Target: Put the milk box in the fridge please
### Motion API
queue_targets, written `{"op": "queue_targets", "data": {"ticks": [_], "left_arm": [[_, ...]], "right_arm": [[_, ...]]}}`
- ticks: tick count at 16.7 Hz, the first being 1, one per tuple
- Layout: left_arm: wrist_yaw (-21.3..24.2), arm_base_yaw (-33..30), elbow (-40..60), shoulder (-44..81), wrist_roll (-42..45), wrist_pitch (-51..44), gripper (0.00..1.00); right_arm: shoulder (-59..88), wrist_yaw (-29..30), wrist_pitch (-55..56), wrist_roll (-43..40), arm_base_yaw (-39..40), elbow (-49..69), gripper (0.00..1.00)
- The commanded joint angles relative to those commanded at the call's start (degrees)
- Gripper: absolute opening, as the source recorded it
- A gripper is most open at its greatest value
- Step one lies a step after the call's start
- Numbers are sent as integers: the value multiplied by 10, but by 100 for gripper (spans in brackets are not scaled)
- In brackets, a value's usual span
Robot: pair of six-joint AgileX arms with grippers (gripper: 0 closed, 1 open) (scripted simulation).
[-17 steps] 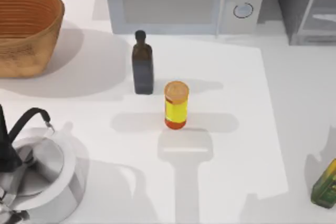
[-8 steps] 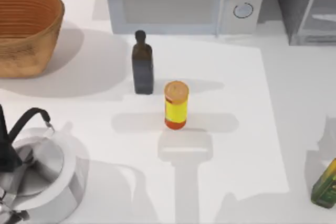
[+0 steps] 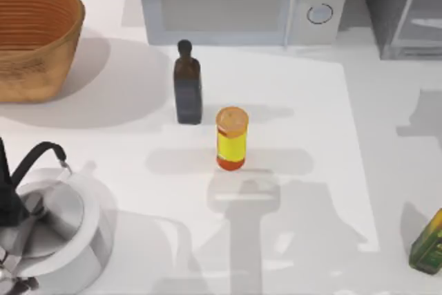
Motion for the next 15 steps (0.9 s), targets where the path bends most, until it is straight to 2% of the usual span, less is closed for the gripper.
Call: {"op": "queue_targets", "data": {"ticks": [9,15], "left_arm": [[0,0,0,0,0,0,100],[0,0,0,0,0,0,100]], "right_arm": [[551,-60,281,3,-68,228,0],[721,-80,374,5,-90,303,0]]}}
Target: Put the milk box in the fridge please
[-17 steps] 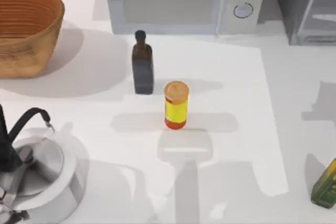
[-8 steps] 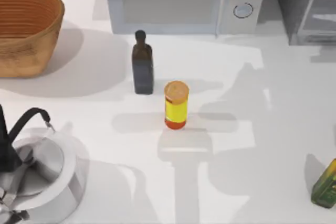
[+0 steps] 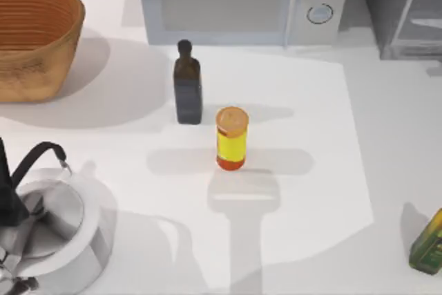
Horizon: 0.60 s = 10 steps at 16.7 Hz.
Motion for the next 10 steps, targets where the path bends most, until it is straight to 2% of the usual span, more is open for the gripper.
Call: {"op": "queue_targets", "data": {"ticks": [7,10], "left_arm": [[0,0,0,0,0,0,100],[0,0,0,0,0,0,100]], "right_arm": [[8,-1,2,1,2,2,0],[26,1,-18,0,8,42,0]]}}
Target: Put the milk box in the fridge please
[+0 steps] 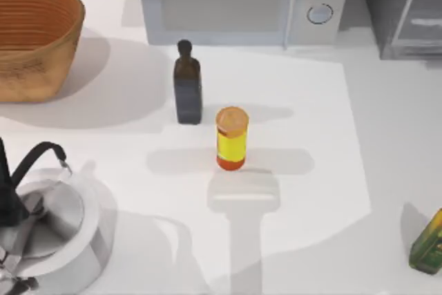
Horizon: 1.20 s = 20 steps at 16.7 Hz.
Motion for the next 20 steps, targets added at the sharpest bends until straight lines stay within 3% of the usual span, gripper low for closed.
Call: {"op": "queue_targets", "data": {"ticks": [9,16,20], "left_arm": [[0,0,0,0,0,0,100],[0,0,0,0,0,0,100],[0,0,0,0,0,0,100]], "right_arm": [[117,27,-164,-1,23,285,0],[132,33,-192,-1,27,322,0],[132,33,-192,-1,27,322,30]]}}
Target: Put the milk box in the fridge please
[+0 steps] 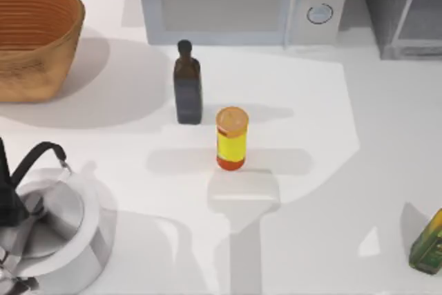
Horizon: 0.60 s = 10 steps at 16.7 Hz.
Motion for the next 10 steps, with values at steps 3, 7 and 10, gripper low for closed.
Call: {"op": "queue_targets", "data": {"ticks": [3,7,10], "left_arm": [[0,0,0,0,0,0,100],[0,0,0,0,0,0,100],[0,0,0,0,0,0,100]], "right_arm": [[0,0,0,0,0,0,53],[0,0,0,0,0,0,83],[0,0,0,0,0,0,100]]}}
